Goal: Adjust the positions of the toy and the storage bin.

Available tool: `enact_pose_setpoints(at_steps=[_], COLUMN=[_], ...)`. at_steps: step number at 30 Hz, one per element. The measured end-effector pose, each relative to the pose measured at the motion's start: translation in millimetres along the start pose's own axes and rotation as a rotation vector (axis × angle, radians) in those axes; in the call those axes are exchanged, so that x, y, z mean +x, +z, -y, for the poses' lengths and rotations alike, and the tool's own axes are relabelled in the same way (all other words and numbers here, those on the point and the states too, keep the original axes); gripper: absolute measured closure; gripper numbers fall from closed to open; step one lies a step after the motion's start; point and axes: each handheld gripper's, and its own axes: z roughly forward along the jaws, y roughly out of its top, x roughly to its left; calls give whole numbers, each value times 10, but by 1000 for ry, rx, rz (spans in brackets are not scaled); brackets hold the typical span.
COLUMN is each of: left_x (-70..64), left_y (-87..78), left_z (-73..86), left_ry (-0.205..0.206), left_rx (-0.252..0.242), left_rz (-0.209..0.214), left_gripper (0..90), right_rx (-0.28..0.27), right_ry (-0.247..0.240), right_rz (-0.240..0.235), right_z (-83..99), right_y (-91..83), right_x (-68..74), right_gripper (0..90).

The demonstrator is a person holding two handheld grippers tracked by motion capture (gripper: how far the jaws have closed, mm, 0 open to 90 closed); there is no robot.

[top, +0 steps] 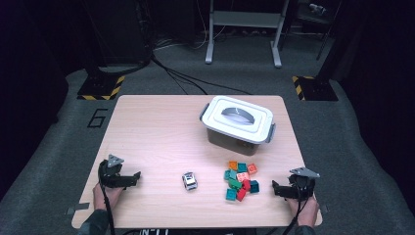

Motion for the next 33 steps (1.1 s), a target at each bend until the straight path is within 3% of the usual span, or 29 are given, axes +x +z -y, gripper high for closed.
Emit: enact_pose_setpoints(at_steps=[11,16,21,33], left_x=[-3,-14,-25,-190], left_y=[2,-9,-40,-170], left_z=[0,-13,-8,-164], left_ry=[3,22,12,19], left_rx=[0,12,-2,-36], left_rz=[-3,-4,4,48], left_gripper=[0,0,0,0], right_rx=[-5,-6,-5,-3], right_ry=[9,9,5,7], right_rz=[-5,-5,-6,-3], right_z=[-7,-8,-7,-4], right_y=[6,6,5,0], right_x=[-9,-9,-9,-11], right_gripper=[8,10,11,17])
